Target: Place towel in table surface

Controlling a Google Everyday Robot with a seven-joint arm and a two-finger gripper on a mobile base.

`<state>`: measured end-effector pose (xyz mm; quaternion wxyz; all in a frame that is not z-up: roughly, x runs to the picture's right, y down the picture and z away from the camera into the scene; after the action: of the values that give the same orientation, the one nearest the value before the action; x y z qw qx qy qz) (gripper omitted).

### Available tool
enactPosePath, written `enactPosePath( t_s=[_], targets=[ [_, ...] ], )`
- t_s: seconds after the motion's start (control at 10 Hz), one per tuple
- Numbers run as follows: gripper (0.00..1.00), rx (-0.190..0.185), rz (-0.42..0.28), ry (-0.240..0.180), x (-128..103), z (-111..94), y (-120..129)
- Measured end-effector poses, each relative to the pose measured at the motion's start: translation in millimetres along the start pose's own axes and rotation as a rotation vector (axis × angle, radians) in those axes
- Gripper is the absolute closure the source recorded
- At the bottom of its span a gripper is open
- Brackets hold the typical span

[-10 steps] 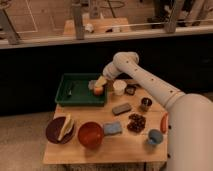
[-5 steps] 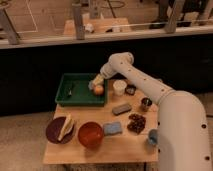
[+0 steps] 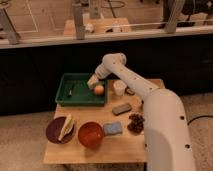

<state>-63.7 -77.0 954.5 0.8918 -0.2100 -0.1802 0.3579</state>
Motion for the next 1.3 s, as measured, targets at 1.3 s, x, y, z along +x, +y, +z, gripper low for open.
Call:
enactPosePath(
  t_s=[1.3],
  targets=[
    [0.20, -0.007, -0.017, 0.125, 35, 83, 10]
  ],
)
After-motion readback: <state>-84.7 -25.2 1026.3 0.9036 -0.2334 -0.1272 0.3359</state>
